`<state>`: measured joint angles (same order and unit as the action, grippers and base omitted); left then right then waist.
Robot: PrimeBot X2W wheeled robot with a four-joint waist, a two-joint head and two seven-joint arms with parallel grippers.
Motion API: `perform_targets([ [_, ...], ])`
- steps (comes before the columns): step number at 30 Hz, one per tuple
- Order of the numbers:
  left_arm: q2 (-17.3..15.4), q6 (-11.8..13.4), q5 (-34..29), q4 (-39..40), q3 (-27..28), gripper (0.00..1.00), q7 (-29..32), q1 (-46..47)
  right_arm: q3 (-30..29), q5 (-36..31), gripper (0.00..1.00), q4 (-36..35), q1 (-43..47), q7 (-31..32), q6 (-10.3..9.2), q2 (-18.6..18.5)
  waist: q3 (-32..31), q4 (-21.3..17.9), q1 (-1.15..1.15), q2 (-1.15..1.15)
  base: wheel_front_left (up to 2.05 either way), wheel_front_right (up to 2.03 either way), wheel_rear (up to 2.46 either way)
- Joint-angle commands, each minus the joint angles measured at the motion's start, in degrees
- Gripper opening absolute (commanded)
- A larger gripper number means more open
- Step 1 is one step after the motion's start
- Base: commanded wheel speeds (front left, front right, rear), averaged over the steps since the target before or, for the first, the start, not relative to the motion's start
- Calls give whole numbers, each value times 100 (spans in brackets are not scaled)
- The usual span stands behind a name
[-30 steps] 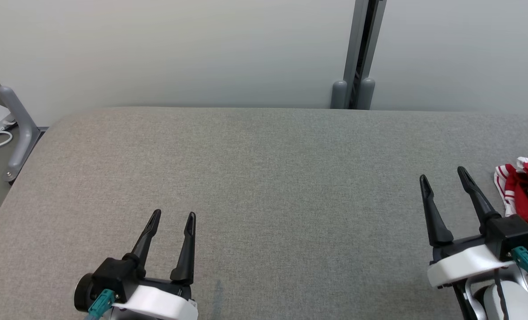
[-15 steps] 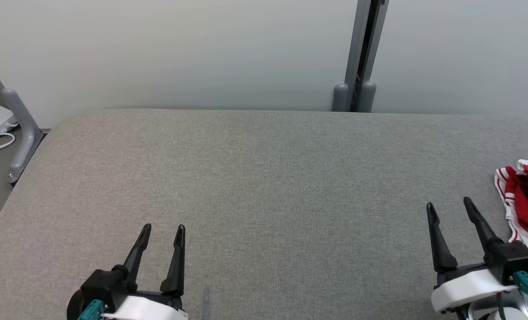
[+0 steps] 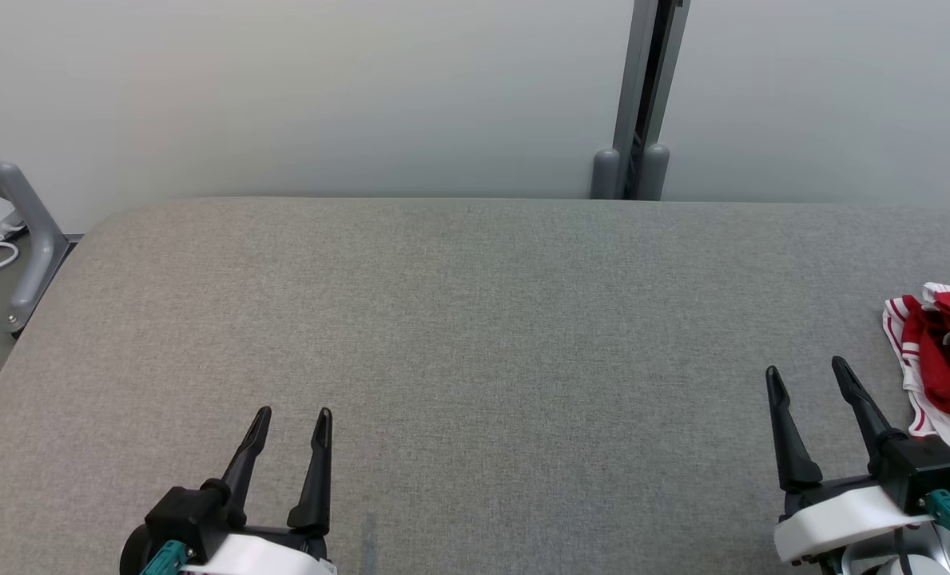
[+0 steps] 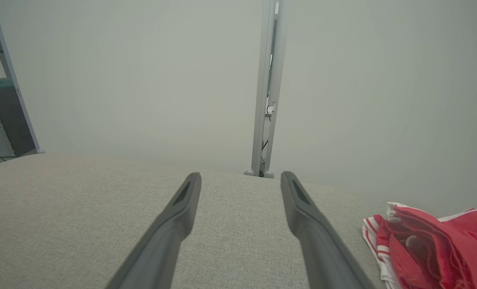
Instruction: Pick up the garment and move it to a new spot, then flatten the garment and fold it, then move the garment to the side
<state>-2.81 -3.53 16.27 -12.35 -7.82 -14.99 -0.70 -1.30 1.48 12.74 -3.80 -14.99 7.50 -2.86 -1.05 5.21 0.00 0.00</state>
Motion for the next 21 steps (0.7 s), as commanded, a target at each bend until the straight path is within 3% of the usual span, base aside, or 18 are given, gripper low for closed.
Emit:
perform_targets([
  [1, -25, 7, 48, -20, 7, 100, -23, -10, -4, 38, 100, -4, 31, -25, -2, -16, 6, 6, 0, 0, 0, 0, 0],
  [21, -26, -161, 690, -269, 142, 100, -23, 38, 117, 99, 100, -20, -37, -25, -2, -17, 64, 86, 0, 0, 0, 0, 0],
])
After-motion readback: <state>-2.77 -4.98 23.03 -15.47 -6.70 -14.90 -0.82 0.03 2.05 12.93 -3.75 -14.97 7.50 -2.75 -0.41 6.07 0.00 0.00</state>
